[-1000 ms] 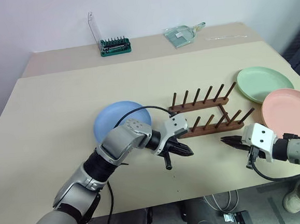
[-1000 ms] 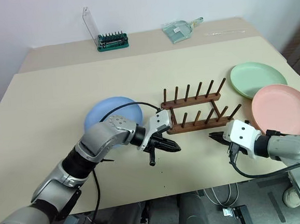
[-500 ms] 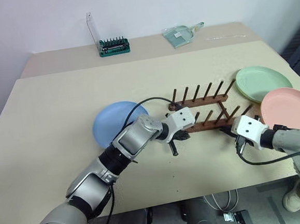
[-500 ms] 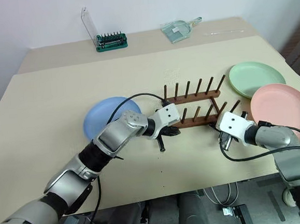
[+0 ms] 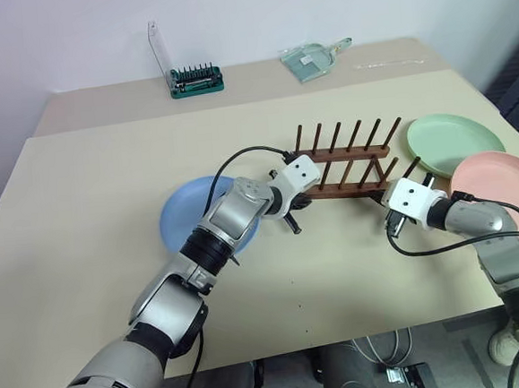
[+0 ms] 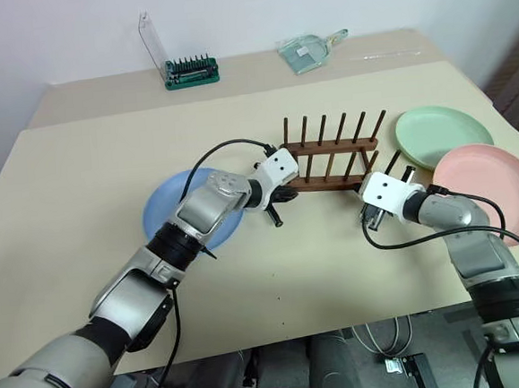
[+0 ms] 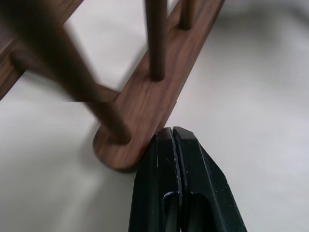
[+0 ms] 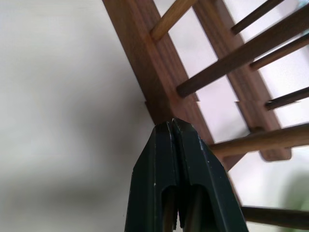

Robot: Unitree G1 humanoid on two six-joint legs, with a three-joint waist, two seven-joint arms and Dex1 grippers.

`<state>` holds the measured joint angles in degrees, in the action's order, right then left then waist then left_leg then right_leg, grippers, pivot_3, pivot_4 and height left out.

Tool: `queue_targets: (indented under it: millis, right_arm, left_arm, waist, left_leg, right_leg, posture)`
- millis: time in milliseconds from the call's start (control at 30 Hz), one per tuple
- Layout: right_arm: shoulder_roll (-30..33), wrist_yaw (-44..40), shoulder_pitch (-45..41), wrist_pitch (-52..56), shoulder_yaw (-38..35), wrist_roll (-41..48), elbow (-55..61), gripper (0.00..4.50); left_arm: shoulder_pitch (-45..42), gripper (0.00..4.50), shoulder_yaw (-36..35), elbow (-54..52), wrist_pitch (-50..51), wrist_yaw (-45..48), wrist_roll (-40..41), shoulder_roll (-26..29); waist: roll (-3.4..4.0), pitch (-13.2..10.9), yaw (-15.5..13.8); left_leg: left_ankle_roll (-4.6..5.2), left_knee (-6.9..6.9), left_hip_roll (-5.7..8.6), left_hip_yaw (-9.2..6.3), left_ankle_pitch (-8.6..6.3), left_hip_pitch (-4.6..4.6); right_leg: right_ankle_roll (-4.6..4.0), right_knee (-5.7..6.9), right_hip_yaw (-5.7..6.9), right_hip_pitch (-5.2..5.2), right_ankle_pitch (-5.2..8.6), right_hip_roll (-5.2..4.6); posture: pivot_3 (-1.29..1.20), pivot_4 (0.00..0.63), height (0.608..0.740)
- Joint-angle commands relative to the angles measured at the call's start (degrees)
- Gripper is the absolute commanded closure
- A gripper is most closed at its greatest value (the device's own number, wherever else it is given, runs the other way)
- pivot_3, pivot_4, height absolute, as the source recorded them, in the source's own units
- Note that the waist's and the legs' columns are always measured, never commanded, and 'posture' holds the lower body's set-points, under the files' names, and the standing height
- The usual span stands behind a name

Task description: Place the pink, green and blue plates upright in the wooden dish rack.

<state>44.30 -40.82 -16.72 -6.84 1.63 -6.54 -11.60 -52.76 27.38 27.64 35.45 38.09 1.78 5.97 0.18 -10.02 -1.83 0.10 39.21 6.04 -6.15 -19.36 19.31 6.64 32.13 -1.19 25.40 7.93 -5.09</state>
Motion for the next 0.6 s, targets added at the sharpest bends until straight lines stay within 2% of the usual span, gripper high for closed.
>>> queue_targets:
  millis: [33,267,400,600]
  right_arm:
    - [-0.4,1.4,-2.6,-2.7,0.6,-1.4,-2.7,4.46]
    - [-1.0,2.8,-6.7,-7.4,2.7,-3.5,-9.5,4.46]
    - [0.4,-1.6,-4.8,-3.2,-0.5,2.3,-2.9,4.46]
    - [2.3,-1.6,-2.2,-3.0,-0.8,1.2,-2.5,4.46]
  left_arm:
    - [-2.1,4.50,-2.4,2.3,-2.7,-0.2,-1.0,-0.7]
    - [-3.2,4.50,-3.3,5.7,-5.8,-0.2,-2.8,-1.7]
    - [-2.7,4.50,-4.2,3.4,-4.3,1.1,-2.5,-1.4]
    - [-2.9,4.50,-5.3,3.8,-4.4,0.7,-2.7,-2.1]
  waist:
    - [0.01,0.0,0.1]
    - [0.01,0.0,0.4]
    - [0.00,0.0,1.1]
    - [0.01,0.0,1.2]
  left_leg:
    - [0.00,0.00,0.00,0.00,0.00,0.00]
    - [0.00,-0.01,0.02,-0.01,0.00,0.01]
    - [0.01,-0.01,0.02,-0.04,0.00,0.04]
    - [0.03,-0.03,0.02,-0.04,-0.02,0.03]
  right_leg:
    - [0.00,0.01,0.00,0.00,0.00,0.00]
    - [0.00,0.01,0.01,0.00,-0.01,-0.01]
    - [0.00,0.00,0.01,0.02,-0.01,-0.01]
    - [0.01,0.01,0.02,0.03,-0.01,-0.01]
  posture:
    - [0.00,0.150,0.740]
    - [0.00,0.150,0.740]
    - [0.00,0.150,0.740]
    - [0.00,0.150,0.740]
